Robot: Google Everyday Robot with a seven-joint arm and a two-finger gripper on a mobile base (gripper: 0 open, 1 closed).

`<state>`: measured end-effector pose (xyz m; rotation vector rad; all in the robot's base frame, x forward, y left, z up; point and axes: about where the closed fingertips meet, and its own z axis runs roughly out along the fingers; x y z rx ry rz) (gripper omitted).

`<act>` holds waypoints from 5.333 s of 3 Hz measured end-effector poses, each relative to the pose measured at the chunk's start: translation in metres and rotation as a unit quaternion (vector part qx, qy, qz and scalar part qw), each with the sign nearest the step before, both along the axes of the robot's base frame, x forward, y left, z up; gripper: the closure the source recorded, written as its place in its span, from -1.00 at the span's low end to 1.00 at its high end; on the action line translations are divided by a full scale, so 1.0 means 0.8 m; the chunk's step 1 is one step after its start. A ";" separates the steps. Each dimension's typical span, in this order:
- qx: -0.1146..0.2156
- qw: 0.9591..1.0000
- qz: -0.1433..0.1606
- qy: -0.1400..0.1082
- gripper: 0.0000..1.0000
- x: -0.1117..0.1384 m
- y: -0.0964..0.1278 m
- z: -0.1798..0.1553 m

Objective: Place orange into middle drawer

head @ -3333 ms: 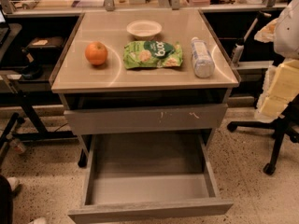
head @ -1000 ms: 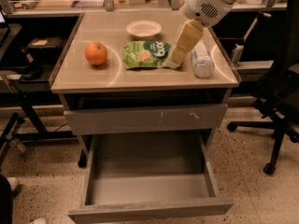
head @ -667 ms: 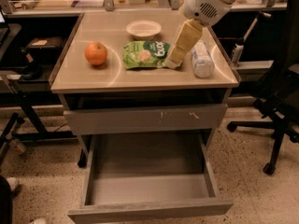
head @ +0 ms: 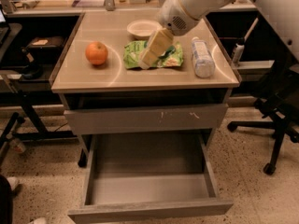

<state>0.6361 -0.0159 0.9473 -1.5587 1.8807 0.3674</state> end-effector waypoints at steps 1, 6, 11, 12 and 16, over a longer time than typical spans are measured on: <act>0.027 1.000 0.008 -0.009 -1.00 0.045 0.047 -0.004; 0.097 0.995 0.023 -0.007 -1.00 0.130 0.146 -0.068; 0.095 0.993 0.066 0.009 -0.16 0.166 0.228 -0.125; 0.095 0.993 0.066 0.009 0.30 0.166 0.228 -0.125; 0.092 0.994 0.058 0.007 1.00 0.150 0.224 -0.119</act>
Offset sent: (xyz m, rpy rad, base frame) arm 0.0302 0.0301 -0.0032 0.0445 -0.0141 0.0096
